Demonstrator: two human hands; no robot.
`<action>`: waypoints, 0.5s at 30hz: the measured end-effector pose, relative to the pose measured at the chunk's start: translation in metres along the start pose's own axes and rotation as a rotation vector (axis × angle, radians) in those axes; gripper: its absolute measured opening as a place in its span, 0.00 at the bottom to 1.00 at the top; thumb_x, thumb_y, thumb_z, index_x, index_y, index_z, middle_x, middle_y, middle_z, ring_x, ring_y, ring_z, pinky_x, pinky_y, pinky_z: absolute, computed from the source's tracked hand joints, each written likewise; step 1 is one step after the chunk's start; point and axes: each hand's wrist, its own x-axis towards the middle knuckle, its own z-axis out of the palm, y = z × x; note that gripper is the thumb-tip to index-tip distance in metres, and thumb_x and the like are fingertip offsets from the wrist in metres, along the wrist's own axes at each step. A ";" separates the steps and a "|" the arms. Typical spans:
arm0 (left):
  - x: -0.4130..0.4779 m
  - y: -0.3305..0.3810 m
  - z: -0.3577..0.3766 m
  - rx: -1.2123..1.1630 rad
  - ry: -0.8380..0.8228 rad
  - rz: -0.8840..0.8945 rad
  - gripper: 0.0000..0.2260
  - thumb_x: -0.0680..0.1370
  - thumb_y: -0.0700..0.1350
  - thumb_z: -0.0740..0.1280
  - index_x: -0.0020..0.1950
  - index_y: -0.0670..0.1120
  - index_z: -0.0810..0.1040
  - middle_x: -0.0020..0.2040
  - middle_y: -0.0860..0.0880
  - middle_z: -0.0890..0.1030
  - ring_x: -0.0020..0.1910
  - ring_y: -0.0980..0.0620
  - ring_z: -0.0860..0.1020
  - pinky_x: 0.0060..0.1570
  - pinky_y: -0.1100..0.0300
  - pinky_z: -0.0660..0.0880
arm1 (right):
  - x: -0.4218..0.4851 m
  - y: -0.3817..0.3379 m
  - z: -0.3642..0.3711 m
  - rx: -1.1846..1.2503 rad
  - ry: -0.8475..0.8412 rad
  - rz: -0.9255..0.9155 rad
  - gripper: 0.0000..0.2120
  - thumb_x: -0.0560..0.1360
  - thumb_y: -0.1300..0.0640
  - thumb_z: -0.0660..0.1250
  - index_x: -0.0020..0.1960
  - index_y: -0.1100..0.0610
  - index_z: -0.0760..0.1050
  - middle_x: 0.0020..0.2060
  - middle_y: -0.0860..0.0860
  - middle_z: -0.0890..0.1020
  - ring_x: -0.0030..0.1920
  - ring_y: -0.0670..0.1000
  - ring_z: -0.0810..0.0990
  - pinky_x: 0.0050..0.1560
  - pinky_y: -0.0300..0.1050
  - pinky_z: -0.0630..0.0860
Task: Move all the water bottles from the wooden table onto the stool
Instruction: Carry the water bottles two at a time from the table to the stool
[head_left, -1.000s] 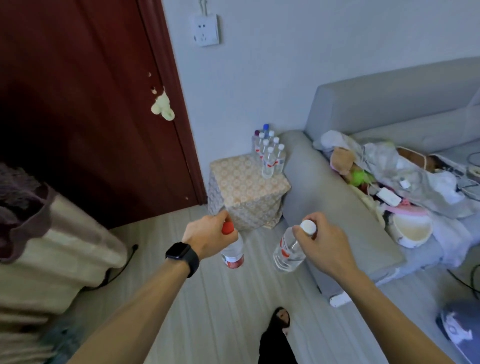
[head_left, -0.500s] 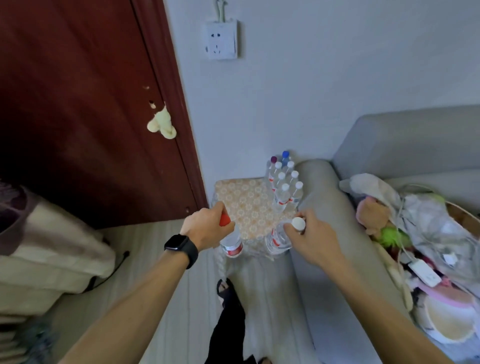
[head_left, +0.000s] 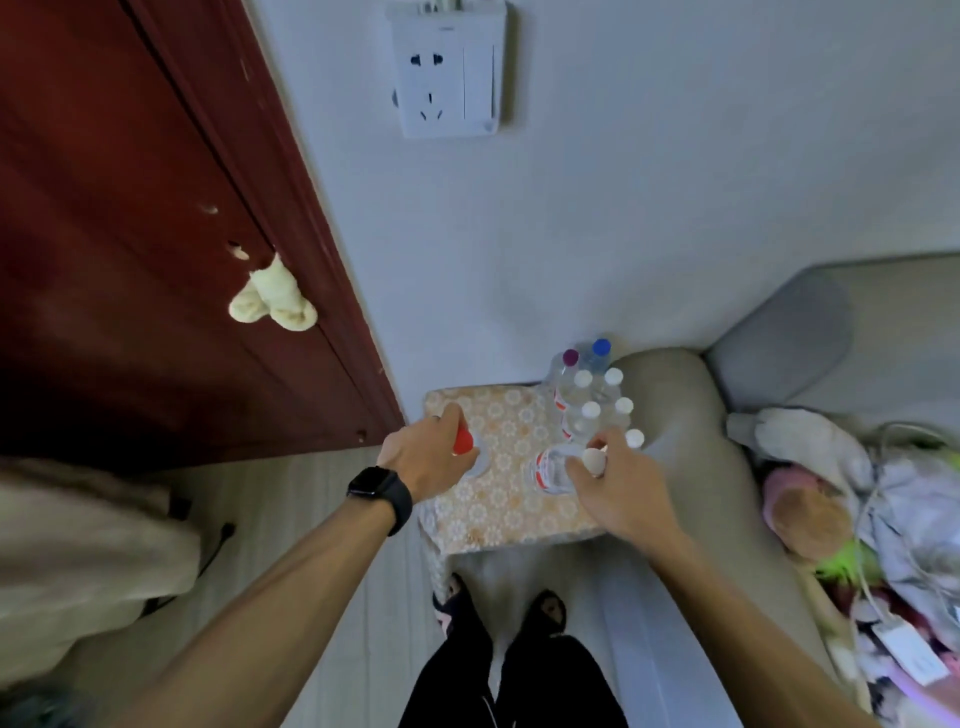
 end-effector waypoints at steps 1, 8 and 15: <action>0.014 -0.002 0.001 0.014 -0.002 -0.006 0.17 0.80 0.61 0.60 0.60 0.51 0.65 0.48 0.51 0.80 0.44 0.46 0.80 0.41 0.54 0.74 | 0.015 -0.001 0.003 -0.007 0.000 0.014 0.13 0.76 0.46 0.66 0.53 0.53 0.68 0.40 0.49 0.75 0.40 0.54 0.74 0.41 0.46 0.66; 0.110 0.004 0.026 0.037 -0.011 -0.039 0.19 0.79 0.61 0.61 0.62 0.49 0.67 0.52 0.49 0.81 0.48 0.45 0.81 0.46 0.50 0.79 | 0.117 0.002 0.031 -0.159 -0.069 0.008 0.15 0.77 0.43 0.62 0.55 0.53 0.67 0.41 0.51 0.77 0.40 0.56 0.77 0.38 0.47 0.69; 0.189 0.003 0.087 -0.070 0.012 -0.083 0.15 0.80 0.59 0.62 0.59 0.51 0.67 0.50 0.50 0.80 0.43 0.48 0.80 0.42 0.50 0.80 | 0.207 0.022 0.074 -0.246 -0.115 -0.035 0.17 0.79 0.45 0.60 0.60 0.55 0.65 0.32 0.47 0.73 0.29 0.47 0.72 0.26 0.42 0.62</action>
